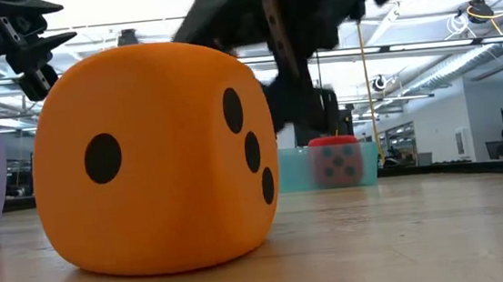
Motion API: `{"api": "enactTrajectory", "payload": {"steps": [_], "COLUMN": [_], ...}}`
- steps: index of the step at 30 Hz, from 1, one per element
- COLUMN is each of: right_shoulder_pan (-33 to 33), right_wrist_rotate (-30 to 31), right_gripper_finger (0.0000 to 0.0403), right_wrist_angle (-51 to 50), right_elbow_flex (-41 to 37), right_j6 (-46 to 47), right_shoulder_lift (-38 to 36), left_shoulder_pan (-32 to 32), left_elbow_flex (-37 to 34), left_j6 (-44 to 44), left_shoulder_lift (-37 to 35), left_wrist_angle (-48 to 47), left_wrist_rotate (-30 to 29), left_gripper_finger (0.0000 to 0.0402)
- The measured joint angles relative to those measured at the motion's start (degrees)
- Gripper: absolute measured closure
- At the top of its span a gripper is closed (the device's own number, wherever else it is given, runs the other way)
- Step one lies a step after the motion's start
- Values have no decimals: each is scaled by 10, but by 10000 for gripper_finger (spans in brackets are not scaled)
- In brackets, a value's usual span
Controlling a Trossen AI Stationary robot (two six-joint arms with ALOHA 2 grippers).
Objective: Pick & Place Dice
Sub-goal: Put the orange die into the green bin
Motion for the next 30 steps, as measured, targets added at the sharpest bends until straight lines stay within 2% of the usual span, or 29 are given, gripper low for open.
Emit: {"api": "enactTrajectory", "payload": {"steps": [9, 12, 20, 30], "right_shoulder_pan": [-3, -2, -2, -4], "right_wrist_rotate": [-33, -31, -31, -13], "right_gripper_finger": [117, 150, 271, 287], "right_wrist_angle": [34, 44, 58, 73], "right_elbow_flex": [1, 1, 1, -1], "right_j6": [3, -9, -26, -12], "right_shoulder_lift": [38, 37, 38, 25], "left_shoulder_pan": [0, 0, 0, 0], "left_elbow_flex": [0, 0, 0, 0], "left_j6": [0, 0, -2, -2], "left_shoulder_lift": [0, 0, 0, 0], "left_wrist_angle": [-10, -26, -43, -43], "left_wrist_rotate": [0, 0, 0, 0], "left_gripper_finger": [250, 250, 250, 250]}}
